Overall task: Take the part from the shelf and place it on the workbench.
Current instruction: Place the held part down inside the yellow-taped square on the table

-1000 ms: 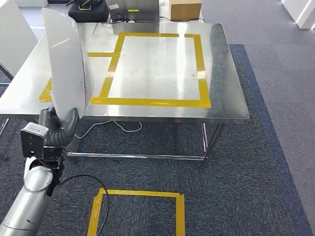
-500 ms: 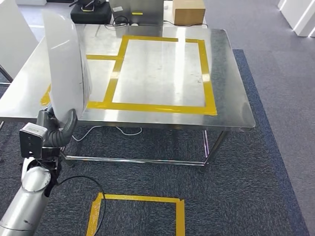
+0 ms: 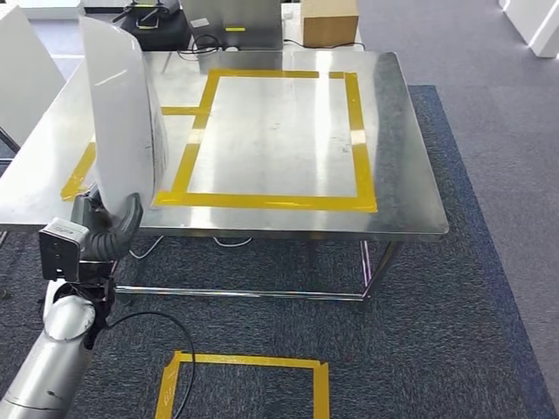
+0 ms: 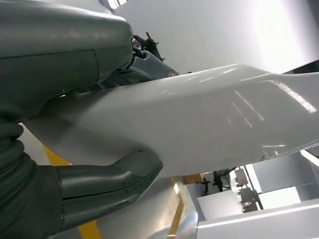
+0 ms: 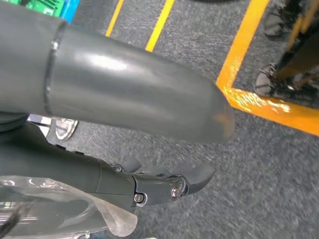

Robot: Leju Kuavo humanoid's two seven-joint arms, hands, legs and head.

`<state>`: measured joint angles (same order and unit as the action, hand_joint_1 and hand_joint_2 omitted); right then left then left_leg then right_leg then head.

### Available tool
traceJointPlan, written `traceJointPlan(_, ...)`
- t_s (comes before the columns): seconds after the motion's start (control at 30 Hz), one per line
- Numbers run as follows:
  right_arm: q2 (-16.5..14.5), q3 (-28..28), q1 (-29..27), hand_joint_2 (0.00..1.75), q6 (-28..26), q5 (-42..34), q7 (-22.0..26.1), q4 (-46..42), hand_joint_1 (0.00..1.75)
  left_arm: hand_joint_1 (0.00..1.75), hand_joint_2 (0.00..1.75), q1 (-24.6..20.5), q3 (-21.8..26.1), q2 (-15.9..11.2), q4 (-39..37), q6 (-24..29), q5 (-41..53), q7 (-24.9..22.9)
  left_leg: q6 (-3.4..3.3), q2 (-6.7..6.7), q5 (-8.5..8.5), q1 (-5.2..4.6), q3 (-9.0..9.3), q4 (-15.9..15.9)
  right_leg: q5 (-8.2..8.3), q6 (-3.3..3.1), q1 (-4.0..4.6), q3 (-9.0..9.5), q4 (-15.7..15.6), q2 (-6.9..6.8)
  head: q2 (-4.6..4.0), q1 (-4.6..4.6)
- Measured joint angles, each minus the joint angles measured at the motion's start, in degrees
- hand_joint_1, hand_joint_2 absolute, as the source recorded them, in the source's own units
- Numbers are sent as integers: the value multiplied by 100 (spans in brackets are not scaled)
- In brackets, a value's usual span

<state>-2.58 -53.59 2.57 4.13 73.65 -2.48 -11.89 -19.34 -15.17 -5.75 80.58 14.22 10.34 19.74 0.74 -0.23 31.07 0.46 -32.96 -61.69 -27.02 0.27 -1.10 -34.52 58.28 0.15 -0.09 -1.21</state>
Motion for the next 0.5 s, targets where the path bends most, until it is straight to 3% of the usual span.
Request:
traceJointPlan(0.1, 0, 0, 7, 0, -3, 1, 1, 0, 0, 175, 175, 20, 0, -7, -1, 1, -3, 0, 31, 3, 397, 7, -598, -1092, -68, -63, 10, 70, -3, 2, 0, 18)
traceJointPlan(0.13, 0, 0, 5, 0, -4, 1, 1, 0, 0, 175, 175, 33, 0, -7, -1, 1, -5, 0, 27, 3, 394, 6, -735, -1276, -91, -67, 17, 95, -2, 6, 0, 19)
traceJointPlan(0.17, 0, 0, 2, 0, -6, 1, 1, 0, 0, 175, 175, 42, 0, -7, -1, 1, -5, 0, 14, 3, 267, 6, -769, -1239, -118, -66, 26, 132, -2, 11, 0, 19)
traceJointPlan(0.2, 0, 0, -1, 0, -5, 1, 1, 0, 0, 175, 175, 45, 0, -7, -1, 1, -5, 0, -10, 3, 37, 3, -692, -981, -148, -61, 33, 179, -2, 15, 0, 18)
traceJointPlan(0.27, -5, 0, -4, 0, -1, 1, 1, 1, 0, 175, 175, 43, 0, -8, -2, 0, -5, 0, -81, 6, -405, -22, -398, -235, -216, -32, 49, 265, -3, 20, 0, 15)
traceJointPlan(0.3, -9, 0, -1, 0, 1, 0, 1, 2, 0, 175, 175, 36, 0, -8, -2, -1, -5, 0, -113, 8, -495, -39, -277, 47, -241, -5, 52, 282, -1, 22, 0, 16)
traceJointPlan(0.43, -14, 0, 15, 0, -2, 0, 0, 3, 0, 175, 175, 28, -1, -8, -1, 1, -6, 0, -191, -4, -441, -55, -154, 312, -285, 125, 50, 289, -40, 7, 0, -4)
traceJointPlan(0.5, -14, 1, 16, 0, -1, 1, 0, 1, 0, 175, 175, 20, 0, -7, 0, 1, -7, 0, -244, -3, -434, -17, -77, 378, -420, 182, 53, 171, 197, -1, 0, -24)
